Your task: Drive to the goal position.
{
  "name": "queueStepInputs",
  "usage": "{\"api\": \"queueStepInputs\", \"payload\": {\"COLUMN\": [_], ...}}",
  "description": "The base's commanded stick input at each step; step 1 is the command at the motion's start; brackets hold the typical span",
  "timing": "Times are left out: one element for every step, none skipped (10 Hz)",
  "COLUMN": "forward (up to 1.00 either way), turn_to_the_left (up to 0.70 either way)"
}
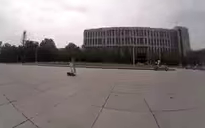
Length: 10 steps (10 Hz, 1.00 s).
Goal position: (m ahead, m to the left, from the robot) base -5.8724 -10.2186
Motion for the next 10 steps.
{"api": "queueStepInputs", "payload": {"forward": [0.0,0.0,0.0,0.0,0.0,0.0,0.0,0.0,0.0,0.0], "turn_to_the_left": [-1.0,-1.0,-1.0,-1.0,-1.0,-1.0,-1.0,-1.0,-1.0,-1.0]}}
